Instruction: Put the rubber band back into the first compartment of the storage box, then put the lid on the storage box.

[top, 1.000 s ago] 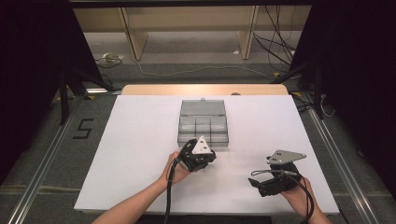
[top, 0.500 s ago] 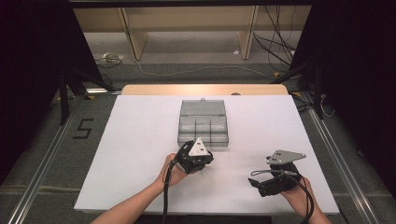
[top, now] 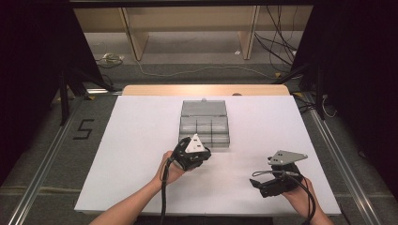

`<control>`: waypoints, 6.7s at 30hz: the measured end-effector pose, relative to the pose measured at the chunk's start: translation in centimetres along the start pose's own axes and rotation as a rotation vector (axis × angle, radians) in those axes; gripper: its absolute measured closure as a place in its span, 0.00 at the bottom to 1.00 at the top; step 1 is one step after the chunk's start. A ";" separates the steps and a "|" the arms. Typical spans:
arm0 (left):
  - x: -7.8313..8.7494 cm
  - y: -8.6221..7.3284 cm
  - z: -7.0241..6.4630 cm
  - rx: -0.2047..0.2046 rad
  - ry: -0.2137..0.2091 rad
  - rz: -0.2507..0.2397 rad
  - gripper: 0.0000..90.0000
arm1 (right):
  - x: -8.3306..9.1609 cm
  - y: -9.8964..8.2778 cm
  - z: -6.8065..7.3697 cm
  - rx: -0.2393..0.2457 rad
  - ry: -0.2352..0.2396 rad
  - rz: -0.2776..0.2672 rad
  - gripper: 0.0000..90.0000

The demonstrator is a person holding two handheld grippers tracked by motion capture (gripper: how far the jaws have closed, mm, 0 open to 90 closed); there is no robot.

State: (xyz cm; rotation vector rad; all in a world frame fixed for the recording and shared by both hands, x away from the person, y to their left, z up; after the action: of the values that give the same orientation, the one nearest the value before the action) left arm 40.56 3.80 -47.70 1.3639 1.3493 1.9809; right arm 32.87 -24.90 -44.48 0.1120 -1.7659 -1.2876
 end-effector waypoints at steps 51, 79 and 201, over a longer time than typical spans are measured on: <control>1.9 0.7 6.3 0.065 0.197 -0.041 0.95 | -0.2 0.0 0.0 0.010 -0.009 0.011 0.01; -0.4 0.9 9.8 0.117 0.294 -0.009 0.95 | -0.3 -0.1 0.0 0.015 -0.006 0.020 0.01; -4.6 -0.1 9.0 0.150 0.242 0.181 0.55 | -1.5 -0.2 0.2 0.038 0.032 0.058 0.01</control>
State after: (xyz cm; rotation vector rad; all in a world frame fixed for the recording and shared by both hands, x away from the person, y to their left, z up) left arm 50.47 4.92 -49.51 1.3897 1.5576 2.2654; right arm 33.50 -24.04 -45.52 0.1011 -1.7544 -1.2053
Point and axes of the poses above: each handheld gripper's, and its own axes: x roughly backward along the jaws, y roughly out of its top, z roughly to its left, the point moved 2 cm from there along -x, roughly forward along the jaws, and after that the axes turned 7 degrees about -z, right-handed, at the moved point
